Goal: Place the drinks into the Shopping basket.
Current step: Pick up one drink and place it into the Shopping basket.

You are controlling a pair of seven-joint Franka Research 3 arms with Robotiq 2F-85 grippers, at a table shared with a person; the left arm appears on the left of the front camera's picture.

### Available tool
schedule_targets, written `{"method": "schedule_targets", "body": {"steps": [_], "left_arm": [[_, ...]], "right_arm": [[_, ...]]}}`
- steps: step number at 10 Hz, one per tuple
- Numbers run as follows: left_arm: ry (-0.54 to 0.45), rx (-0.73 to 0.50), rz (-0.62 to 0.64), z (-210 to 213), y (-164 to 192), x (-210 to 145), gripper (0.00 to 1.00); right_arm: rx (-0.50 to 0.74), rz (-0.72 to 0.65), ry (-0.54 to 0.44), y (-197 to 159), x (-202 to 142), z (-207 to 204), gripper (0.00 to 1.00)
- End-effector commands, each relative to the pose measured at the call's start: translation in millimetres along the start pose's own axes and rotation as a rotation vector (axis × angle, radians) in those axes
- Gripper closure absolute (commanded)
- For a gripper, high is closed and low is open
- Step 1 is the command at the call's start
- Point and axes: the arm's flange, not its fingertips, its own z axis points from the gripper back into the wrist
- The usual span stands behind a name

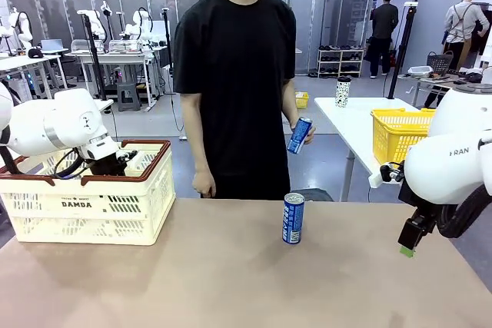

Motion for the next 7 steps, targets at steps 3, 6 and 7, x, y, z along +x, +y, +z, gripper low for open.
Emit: {"method": "schedule_targets", "body": {"steps": [3, 6, 7], "left_arm": [[0.034, 0.033, 0.065, 6.6, 11.5, -0.9, 0.28], [0.012, 0.048, 0.077, 10.5, 8.6, -2.4, 0.03], [-0.001, 0.070, 0.082, 13.8, 6.6, -3.8, 0.00]], "right_arm": [[0.002, -0.005, -0.001, 1.2, 0.5, -0.3, 0.00], [0.002, -0.005, -0.001, 1.2, 0.5, -0.3, 0.00], [0.002, -0.005, -0.001, 1.2, 0.5, -0.3, 0.00]]}}
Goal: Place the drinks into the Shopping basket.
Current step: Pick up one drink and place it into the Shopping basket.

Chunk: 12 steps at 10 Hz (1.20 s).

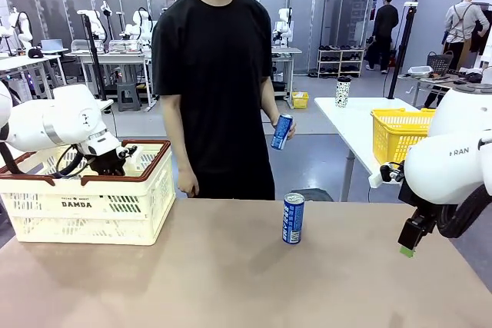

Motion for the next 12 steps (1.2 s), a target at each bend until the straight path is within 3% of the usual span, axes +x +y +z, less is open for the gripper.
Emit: {"method": "schedule_targets", "body": {"steps": [1, 2, 9, 12], "left_arm": [[-0.026, 0.048, 0.019, 8, -2, -1, 0.00], [0.000, 0.000, 0.000, 0, 0, 0, 0.00], [-0.003, 0.008, 0.000, 1, 1, 0, 0.02], [0.004, 0.080, -0.006, 48, -18, 16, 0.00]], "right_arm": [[0.002, -0.005, -0.001, 1, 1, 0, 0.00], [0.002, -0.005, -0.001, 1, 1, 0, 0.00], [0.002, -0.005, -0.001, 1, 1, 0, 0.00], [0.002, -0.005, -0.001, 1, 1, 0, 0.00]]}}
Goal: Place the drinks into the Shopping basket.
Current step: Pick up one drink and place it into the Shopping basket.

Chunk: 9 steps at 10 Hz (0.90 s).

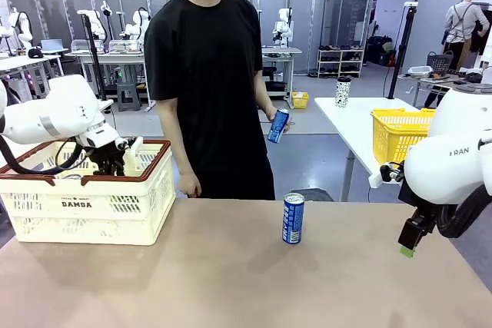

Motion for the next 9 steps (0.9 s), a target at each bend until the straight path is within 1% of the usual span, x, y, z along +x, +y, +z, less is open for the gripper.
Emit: {"method": "schedule_targets", "body": {"steps": [1, 3, 5, 6, 7, 9], "left_arm": [[0.033, 0.028, 0.009, 30, -23, 11, 0.00], [0.045, 0.062, 0.029, 63, -42, 23, 0.00], [0.072, 0.069, 0.003, 97, -68, 46, 0.00], [0.086, 0.073, -0.016, 112, -79, 59, 0.00], [0.085, 0.049, -0.045, 123, -93, 76, 0.00], [0.111, 0.053, -0.132, 136, -114, 107, 0.00]], "right_arm": [[0.002, -0.005, -0.001, 1, 1, 0, 0.00], [0.002, -0.005, -0.001, 1, 1, 0, 0.00], [0.002, -0.005, -0.001, 1, 1, 0, 0.00], [0.002, -0.005, -0.001, 1, 1, 0, 0.00], [0.002, -0.005, -0.001, 1, 1, 0, 0.00], [0.002, -0.005, -0.001, 1, 1, 0, 0.00]]}}
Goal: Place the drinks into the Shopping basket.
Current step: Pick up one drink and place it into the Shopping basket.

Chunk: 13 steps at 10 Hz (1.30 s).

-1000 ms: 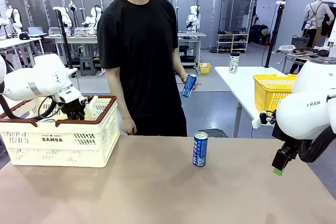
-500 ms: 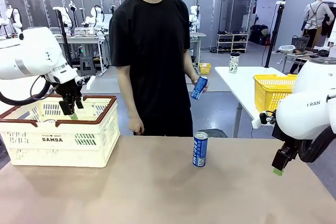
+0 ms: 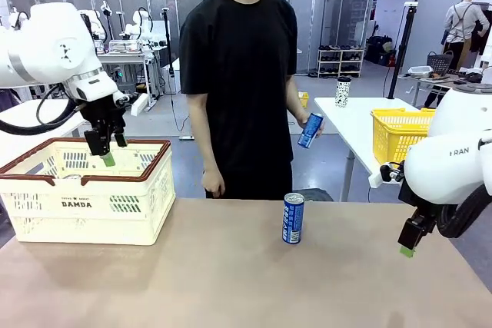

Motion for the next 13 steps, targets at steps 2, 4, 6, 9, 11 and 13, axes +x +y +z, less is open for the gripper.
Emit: {"method": "schedule_targets", "body": {"steps": [2, 4, 6, 9, 11, 13], "left_arm": [[0.039, -0.006, -0.071, 9, -29, 35, 0.00], [0.022, 0.001, -0.140, 12, -44, 56, 0.00], [0.017, -0.008, -0.194, 11, -52, 68, 0.00], [0.015, -0.007, -0.157, 13, -44, 73, 0.00], [0.015, -0.007, -0.157, 13, -44, 73, 0.00], [0.014, -0.010, -0.170, 12, -44, 74, 0.00]], "right_arm": [[0.002, -0.005, -0.001, 1, 0, 0, 0.00], [0.002, -0.005, -0.001, 1, 0, 0, 0.00], [0.002, -0.005, -0.001, 1, 0, 0, 0.00], [0.002, -0.005, -0.001, 1, 0, 0, 0.00], [0.002, -0.005, -0.001, 1, 0, 0, 0.00], [0.002, -0.005, -0.001, 1, 0, 0, 0.00]]}}
